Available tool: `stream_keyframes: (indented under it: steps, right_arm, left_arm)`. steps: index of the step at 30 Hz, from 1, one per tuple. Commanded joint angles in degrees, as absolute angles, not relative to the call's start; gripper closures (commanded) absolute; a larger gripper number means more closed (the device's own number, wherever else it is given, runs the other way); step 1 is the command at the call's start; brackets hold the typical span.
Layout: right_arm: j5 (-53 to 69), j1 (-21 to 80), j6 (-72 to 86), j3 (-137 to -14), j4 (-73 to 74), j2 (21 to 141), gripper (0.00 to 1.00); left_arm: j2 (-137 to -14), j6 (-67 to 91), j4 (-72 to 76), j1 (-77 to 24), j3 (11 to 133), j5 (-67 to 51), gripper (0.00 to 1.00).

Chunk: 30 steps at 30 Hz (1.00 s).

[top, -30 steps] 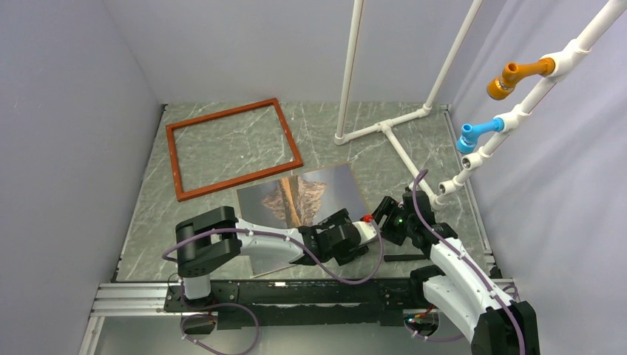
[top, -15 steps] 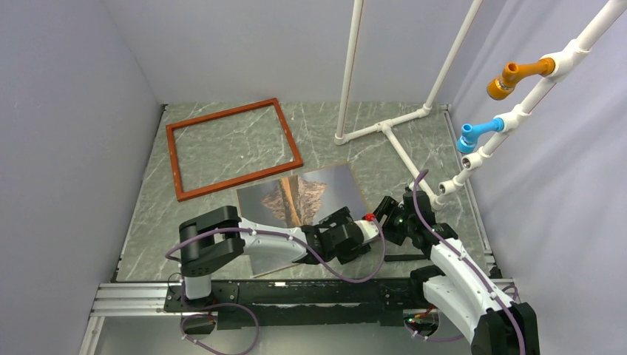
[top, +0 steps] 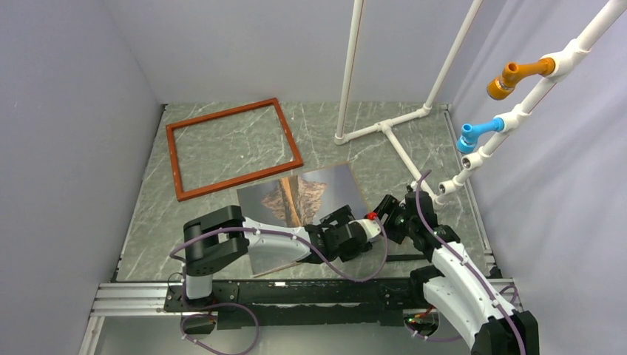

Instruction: Take the photo out of the frame

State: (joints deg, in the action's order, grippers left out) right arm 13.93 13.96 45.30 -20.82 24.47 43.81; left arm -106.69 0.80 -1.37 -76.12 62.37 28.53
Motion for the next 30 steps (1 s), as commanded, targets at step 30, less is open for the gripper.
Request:
stream_keyframes:
  steps: [30]
  right_arm:
    - [16.77, 4.79, 45.44, -18.26, 22.53, 43.53, 0.50]
  left_arm:
    - [-104.44, 3.98, -1.47, -74.77, 59.48, 30.01, 0.10]
